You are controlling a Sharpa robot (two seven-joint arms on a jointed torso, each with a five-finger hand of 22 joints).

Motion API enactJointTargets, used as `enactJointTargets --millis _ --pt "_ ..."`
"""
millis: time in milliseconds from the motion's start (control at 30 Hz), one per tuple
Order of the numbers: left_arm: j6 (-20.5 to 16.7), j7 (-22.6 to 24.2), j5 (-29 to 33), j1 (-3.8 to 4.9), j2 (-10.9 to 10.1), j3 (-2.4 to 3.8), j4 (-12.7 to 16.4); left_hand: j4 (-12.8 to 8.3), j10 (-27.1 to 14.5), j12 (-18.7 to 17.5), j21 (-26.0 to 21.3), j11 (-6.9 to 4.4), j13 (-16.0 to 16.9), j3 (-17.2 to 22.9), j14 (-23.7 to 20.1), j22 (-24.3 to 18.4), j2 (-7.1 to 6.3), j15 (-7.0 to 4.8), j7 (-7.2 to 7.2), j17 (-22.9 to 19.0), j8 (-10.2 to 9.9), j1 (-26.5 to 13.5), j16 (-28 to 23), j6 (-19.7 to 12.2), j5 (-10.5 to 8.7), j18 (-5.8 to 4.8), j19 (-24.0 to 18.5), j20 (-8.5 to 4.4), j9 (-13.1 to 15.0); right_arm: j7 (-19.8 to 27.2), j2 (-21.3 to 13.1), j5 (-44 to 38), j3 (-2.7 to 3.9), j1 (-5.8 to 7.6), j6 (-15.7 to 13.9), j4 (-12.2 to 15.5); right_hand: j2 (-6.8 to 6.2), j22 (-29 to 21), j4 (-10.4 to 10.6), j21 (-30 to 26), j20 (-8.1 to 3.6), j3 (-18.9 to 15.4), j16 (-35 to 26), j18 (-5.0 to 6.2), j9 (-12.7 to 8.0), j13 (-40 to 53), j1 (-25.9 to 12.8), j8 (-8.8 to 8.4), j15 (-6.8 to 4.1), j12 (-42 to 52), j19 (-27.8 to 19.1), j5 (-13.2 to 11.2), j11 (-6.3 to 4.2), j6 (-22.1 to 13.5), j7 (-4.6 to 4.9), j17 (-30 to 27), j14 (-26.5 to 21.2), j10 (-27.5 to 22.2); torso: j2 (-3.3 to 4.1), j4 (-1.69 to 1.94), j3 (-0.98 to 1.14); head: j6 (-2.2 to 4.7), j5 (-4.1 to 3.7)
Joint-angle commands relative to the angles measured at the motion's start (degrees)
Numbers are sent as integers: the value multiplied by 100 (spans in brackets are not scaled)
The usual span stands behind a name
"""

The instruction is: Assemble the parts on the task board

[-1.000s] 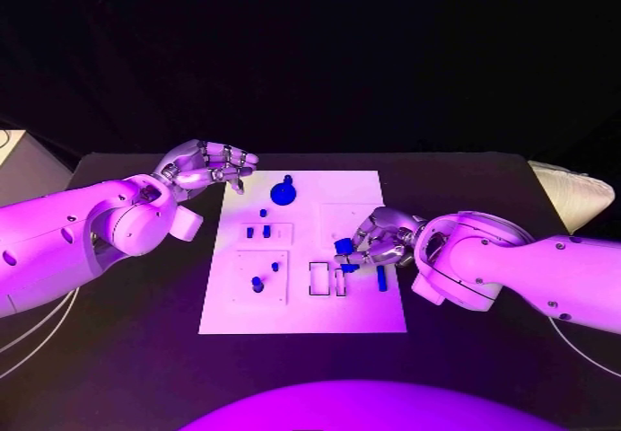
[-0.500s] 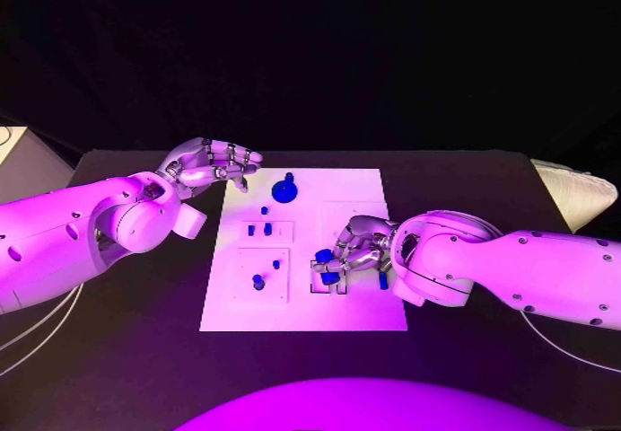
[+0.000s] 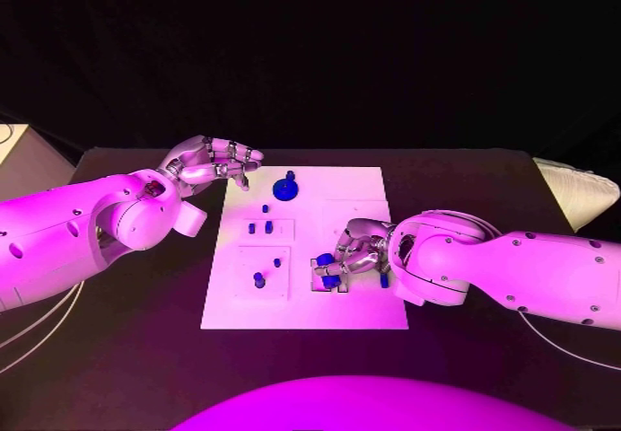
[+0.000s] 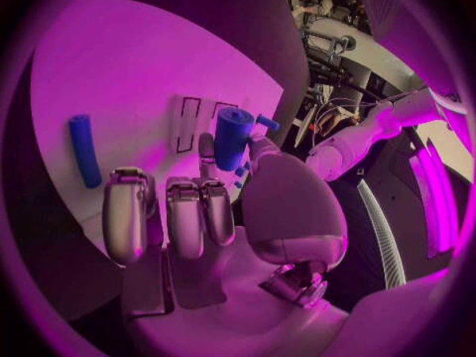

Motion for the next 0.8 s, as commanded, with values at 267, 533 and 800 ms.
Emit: enactJointTargets --millis 267,533,800 --pt "109 -19 10 3 -1 3 15 41 -32 39 -30 -3 -10 -8 -28 -14 -7 7 6 10 24 -52 36 -37 16 89 -7 47 7 -58 84 -287 -1 -30 187 -87 19 1226 -11 26 -59 -31 23 -77 8 1510 -66 42 -51 41 397 -38 -37 48 -43 1509 596 599 1 5 -6 -4 27" --pt "121 -49 0 3 4 3 17 47 -39 41 -38 -3 -13 -10 -24 -20 -6 7 6 13 25 -52 44 -44 16 90 3 47 6 -52 155 -268 -2 -57 198 -170 28 1224 -13 17 -60 -27 23 -75 8 1505 -73 44 -52 37 395 -35 -38 48 -45 1509 596 596 -1 3 -6 -12 57" --pt "128 -65 -5 3 -1 3 17 57 -51 44 -49 -1 -17 -14 -22 -30 -5 8 7 16 28 -58 52 -53 15 91 13 48 6 -41 193 -221 -2 -79 200 -195 -4 1220 -16 -2 -62 -50 23 -72 8 1501 -130 53 -54 33 391 -54 -38 40 -45 1509 596 593 0 3 -1 -29 60"
